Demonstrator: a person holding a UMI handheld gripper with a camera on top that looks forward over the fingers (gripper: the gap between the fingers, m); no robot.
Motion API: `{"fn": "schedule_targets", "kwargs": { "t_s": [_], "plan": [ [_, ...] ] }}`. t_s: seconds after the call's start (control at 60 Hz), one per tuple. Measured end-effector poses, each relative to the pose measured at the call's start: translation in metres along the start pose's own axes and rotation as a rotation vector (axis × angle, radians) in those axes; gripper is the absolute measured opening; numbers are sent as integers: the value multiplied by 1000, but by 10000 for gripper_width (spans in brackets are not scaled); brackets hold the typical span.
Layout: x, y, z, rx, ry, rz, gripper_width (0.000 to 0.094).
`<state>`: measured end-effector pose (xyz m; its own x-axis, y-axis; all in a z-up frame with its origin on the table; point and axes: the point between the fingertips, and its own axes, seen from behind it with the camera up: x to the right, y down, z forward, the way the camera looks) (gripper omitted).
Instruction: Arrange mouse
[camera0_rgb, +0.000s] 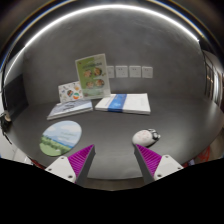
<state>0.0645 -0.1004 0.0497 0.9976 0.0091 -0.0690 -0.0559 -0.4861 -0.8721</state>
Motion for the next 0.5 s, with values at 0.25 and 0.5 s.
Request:
{"fn": "schedule_targets", "kwargs": {
  "t_s": [0.25, 0.5],
  "plan": [
    [71, 14, 44, -56, 55, -45, 827],
    [91, 18, 86, -104, 47, -13, 818]
  ]
}}
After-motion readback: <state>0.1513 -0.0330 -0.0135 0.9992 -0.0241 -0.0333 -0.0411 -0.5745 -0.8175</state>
